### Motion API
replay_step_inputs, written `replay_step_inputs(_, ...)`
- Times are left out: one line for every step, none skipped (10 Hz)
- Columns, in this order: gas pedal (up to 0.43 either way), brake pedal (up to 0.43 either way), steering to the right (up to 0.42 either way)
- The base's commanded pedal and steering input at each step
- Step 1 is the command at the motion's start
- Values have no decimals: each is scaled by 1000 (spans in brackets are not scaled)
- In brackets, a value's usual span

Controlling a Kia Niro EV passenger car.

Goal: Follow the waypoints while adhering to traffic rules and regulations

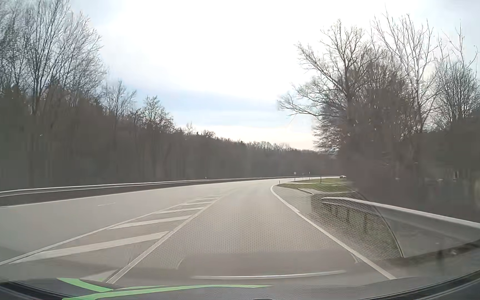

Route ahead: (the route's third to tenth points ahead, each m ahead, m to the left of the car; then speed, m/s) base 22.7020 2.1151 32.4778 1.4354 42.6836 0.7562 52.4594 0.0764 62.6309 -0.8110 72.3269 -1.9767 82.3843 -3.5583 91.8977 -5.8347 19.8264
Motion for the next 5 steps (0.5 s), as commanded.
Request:
replay_step_inputs(0,0,14)
replay_step_inputs(0,0,13)
replay_step_inputs(0,0,13)
replay_step_inputs(0,0,13)
replay_step_inputs(0,0,14)
